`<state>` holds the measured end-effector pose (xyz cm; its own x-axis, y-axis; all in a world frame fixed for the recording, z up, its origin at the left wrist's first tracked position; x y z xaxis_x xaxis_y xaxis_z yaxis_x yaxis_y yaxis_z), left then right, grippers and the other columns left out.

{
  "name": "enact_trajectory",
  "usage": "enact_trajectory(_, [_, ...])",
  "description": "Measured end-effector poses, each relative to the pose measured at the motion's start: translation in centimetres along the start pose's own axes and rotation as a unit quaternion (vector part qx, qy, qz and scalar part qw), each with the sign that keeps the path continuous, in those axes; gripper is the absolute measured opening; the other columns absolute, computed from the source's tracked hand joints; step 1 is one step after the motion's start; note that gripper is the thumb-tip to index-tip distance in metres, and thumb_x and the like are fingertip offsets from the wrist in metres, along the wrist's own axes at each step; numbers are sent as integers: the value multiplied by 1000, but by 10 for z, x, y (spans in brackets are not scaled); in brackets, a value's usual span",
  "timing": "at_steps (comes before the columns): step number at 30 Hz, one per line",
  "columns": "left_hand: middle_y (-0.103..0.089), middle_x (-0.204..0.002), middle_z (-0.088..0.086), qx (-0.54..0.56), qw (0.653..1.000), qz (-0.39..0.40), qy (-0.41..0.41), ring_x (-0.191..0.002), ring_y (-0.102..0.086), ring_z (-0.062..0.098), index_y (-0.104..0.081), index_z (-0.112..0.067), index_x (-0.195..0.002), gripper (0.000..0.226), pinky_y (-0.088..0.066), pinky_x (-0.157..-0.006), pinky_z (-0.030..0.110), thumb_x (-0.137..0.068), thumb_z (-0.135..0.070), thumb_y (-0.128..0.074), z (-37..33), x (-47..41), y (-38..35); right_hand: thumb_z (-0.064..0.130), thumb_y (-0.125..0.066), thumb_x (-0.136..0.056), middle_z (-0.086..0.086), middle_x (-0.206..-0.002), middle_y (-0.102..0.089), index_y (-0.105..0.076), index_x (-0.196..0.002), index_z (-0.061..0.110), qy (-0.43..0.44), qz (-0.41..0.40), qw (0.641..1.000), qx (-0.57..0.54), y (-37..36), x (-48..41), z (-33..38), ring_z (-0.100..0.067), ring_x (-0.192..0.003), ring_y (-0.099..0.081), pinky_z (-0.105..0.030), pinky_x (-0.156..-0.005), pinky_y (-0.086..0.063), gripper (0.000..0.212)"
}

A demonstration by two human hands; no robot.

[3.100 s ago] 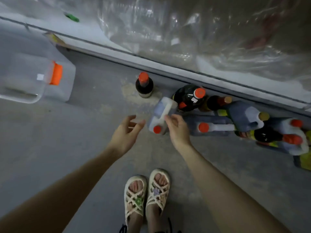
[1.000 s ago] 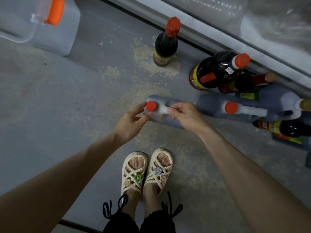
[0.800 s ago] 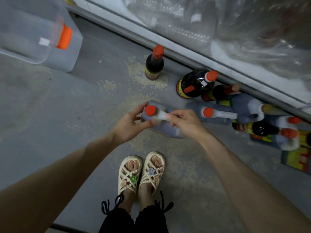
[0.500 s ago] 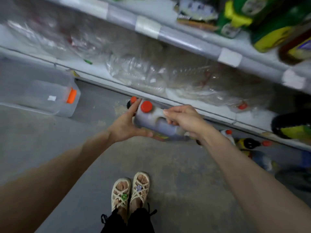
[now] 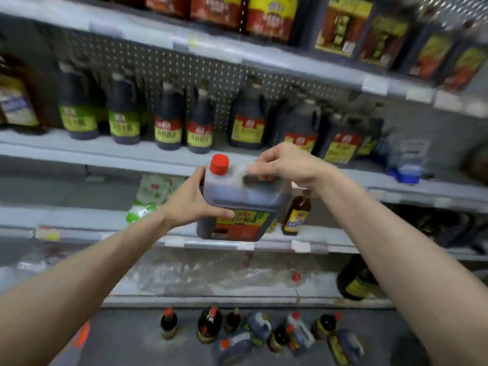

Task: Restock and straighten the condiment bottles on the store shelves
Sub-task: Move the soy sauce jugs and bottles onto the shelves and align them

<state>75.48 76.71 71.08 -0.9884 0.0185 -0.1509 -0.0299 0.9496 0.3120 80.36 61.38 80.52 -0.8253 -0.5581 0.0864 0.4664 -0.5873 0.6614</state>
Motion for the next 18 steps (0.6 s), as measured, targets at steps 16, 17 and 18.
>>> enact_trajectory(16, [-64,-114,-11,16,984,33,-176,-104,-62,5,-48,-28,-122,76,-50,-83,25,-60,-18,-90,-309,-39,-37,30,-80,-77,8,-73,-69,-74,-80,18,96,-266,959,30,241,147,133,-9,-73,-61,-26,-72,-50,14])
enact_trajectory(17, [-64,-115,-10,15,983,37,-178,-104,-62,7,-48,-27,-122,76,-51,-83,26,-60,-19,-90,-317,-43,-47,30,-80,-77,5,-78,-70,-74,-84,15,101,-275,956,27,252,155,131,-9,-75,-62,-25,-73,-50,17])
enact_trajectory(18, [-64,-114,-9,18,982,41,-182,-103,-63,8,-48,-28,-121,76,-51,-84,28,-59,-19,-90,-327,-50,-61,29,-79,-78,3,-80,-70,-74,-86,14,105,-281,953,31,266,165,126,-9,-75,-61,-22,-71,-49,19])
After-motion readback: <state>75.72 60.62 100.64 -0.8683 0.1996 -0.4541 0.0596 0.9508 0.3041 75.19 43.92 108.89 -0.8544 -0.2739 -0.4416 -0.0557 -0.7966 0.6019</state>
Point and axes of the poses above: each hand's wrist, its own x-axis away from the middle knuckle, its own y-axis out of the back of the hand, z = x × y, the point moved 9 cm from there along -x, towards the middle knuckle
